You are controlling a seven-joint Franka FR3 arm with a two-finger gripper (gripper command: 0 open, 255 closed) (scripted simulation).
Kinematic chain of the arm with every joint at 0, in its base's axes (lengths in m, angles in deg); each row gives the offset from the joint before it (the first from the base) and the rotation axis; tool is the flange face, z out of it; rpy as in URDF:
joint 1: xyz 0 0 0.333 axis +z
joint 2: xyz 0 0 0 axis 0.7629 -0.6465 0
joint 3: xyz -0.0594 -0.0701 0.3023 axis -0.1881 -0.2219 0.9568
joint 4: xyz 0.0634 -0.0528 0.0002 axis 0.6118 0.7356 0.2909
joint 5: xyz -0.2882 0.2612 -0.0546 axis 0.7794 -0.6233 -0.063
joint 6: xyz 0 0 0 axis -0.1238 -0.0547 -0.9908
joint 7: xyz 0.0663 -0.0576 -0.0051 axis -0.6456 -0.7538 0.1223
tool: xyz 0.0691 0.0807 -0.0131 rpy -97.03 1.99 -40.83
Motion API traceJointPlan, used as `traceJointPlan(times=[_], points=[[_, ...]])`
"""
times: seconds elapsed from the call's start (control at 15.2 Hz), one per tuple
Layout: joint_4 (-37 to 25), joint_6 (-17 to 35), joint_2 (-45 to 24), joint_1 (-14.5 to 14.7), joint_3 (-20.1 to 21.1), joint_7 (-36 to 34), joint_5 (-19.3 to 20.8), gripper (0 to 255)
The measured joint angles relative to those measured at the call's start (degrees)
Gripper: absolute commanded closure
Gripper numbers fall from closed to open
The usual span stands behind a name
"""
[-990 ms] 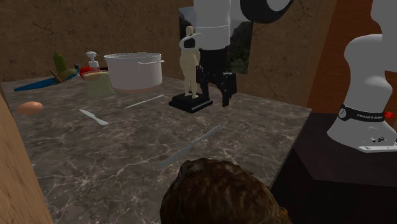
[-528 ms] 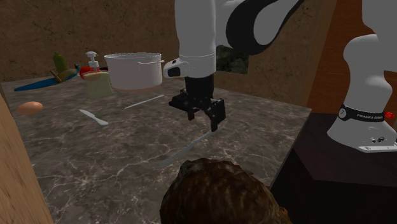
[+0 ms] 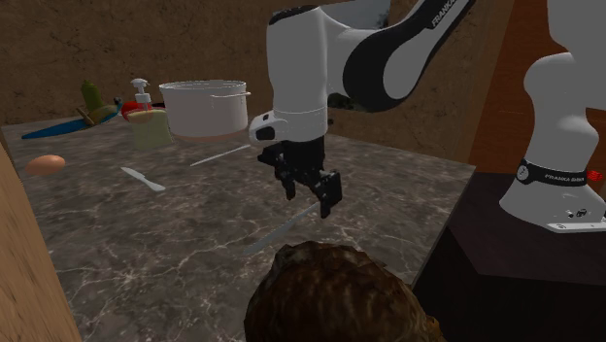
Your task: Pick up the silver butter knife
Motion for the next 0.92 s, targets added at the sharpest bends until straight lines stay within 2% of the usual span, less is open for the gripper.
traceJointPlan(times=[0.66, 0.92], points=[[0.02, 0.29, -0.25, 0.03, -0.04, -0.08, 0.08, 255], [-0.12, -1.42, 1.36, -0.08, 0.22, 0.29, -0.38, 255]])
